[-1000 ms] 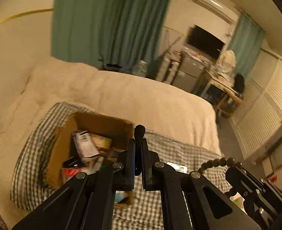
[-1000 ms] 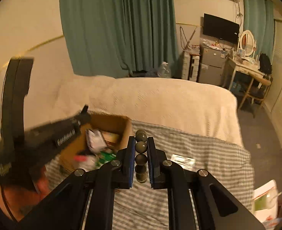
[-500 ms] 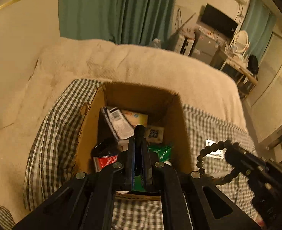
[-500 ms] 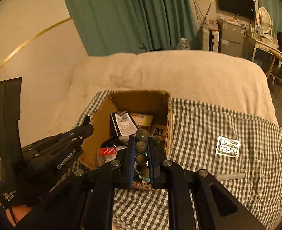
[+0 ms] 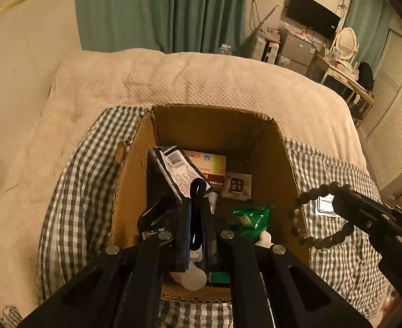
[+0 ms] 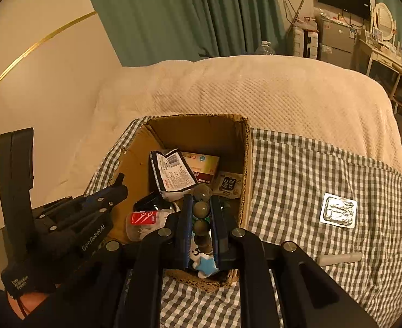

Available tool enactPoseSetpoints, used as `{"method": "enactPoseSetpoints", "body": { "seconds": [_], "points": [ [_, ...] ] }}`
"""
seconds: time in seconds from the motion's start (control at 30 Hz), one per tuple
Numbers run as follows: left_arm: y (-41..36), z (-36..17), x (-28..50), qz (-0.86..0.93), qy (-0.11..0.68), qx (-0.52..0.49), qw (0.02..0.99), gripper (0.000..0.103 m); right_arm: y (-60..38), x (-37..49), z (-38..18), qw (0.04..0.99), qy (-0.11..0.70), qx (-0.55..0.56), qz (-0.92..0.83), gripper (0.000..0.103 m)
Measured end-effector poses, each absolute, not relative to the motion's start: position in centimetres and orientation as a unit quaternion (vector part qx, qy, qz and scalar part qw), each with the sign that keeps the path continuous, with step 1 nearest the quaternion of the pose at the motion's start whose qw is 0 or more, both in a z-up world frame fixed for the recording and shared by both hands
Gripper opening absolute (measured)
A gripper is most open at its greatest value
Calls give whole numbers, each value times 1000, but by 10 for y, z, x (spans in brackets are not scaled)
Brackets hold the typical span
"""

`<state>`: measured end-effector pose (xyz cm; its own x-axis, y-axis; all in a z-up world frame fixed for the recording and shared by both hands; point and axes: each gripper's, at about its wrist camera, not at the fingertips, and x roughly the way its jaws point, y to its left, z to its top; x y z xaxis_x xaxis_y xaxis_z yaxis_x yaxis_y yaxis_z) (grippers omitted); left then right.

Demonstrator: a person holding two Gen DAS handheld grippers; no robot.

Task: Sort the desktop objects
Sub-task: 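Carry the ring and bracelet over the cardboard box and release both, then move both tools back over the blister pack and white tube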

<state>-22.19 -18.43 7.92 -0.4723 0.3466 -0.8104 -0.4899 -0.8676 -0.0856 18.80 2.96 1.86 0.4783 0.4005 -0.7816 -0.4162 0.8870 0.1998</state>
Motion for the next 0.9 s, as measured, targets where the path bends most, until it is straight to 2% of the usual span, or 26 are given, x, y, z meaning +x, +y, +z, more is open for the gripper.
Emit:
{"method": "enactPoseSetpoints", "body": {
  "seconds": [0.03,0.07,0.1,0.13,0.17,0.2,0.47,0.6,0.7,0.9],
  "points": [
    [-184,80,-222,856,83,-449,244,7,29,188,18,860,451,-5,238,11],
    [-183,81,-221,857,88,-447,241,13,29,188,19,861,449,-1,239,12],
    [-182,82,-220,859,95,-444,236,26,29,188,19,861,448,4,240,19],
    [-182,82,-221,860,97,-442,234,34,28,188,20,861,448,7,243,24],
    [-182,85,-220,865,99,-436,229,51,27,187,23,862,445,10,243,33],
    [-183,87,-218,868,100,-431,224,62,25,185,25,865,440,11,241,35],
    [-181,114,-201,883,92,-404,218,76,0,173,49,879,420,6,226,35],
    [-170,129,-185,886,99,-390,232,77,-18,164,60,887,410,-8,212,35],
    [-160,138,-171,885,100,-384,242,81,-36,157,71,893,401,-16,203,35],
    [-130,147,-141,878,101,-381,271,82,-79,145,89,904,386,-26,182,36]
  ]
}}
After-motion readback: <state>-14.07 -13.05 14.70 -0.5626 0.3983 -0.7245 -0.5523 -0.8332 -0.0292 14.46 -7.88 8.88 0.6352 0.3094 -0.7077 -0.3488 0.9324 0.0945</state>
